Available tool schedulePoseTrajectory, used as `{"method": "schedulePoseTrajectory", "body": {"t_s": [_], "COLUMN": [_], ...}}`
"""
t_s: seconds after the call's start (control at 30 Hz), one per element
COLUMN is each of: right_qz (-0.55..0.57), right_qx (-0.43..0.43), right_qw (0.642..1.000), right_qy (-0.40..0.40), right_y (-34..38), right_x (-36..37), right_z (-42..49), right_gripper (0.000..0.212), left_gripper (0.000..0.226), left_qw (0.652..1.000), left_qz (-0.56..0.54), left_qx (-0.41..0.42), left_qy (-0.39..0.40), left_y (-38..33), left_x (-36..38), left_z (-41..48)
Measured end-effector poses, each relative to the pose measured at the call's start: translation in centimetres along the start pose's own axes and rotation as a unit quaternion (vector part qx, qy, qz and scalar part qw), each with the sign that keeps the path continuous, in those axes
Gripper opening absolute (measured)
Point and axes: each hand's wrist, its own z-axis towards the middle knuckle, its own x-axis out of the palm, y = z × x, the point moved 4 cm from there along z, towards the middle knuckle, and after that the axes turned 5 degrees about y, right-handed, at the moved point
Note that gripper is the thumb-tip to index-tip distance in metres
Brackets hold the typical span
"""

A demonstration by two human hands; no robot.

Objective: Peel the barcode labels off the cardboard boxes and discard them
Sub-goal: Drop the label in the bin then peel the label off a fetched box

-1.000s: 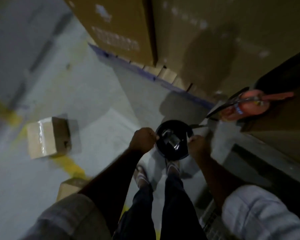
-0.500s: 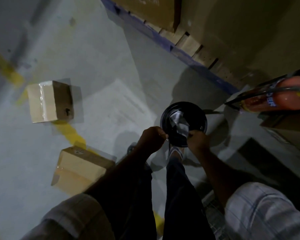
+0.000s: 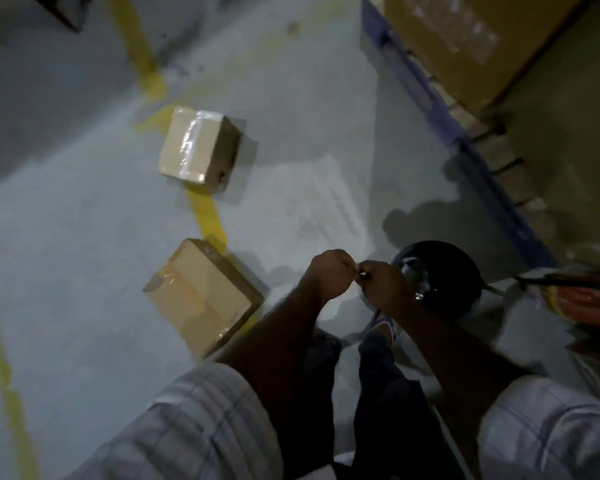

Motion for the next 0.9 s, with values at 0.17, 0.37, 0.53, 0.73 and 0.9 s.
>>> {"method": "schedulePoseTrajectory", "body": {"t_s": [0.17, 0.37, 0.53, 0.73, 0.9], "right_qz": [-0.040, -0.228, -0.375, -0.468, -0.546], "right_qx": [-0.075, -0.207, -0.255, -0.240, -0.232], "right_qw": [0.995, 0.946, 0.877, 0.821, 0.764], "right_qy": [0.051, 0.102, 0.159, 0.220, 0.255], "right_y": [13.2, 28.0, 37.0, 42.0, 43.0], "right_x": [4.7, 14.3, 21.8, 29.5, 35.9], "right_z": [1.9, 2.4, 2.7, 6.7, 12.3], "right_gripper": [0.013, 0.044, 0.049, 0.056, 0.059], "left_gripper": [0.018, 0.022, 0.029, 0.031, 0.028], "left_qw": [0.989, 0.961, 0.906, 0.829, 0.765], "left_qz": [-0.088, -0.147, -0.254, -0.379, -0.445], "left_qx": [-0.025, -0.083, -0.184, -0.288, -0.352], "left_qy": [-0.112, -0.219, -0.284, -0.294, -0.305], "left_y": [10.3, 27.0, 40.3, 50.4, 57.0], "left_x": [-8.1, -15.0, -14.7, -9.0, -6.7], "left_z": [-3.6, -10.6, -16.7, -19.5, -17.1]}}
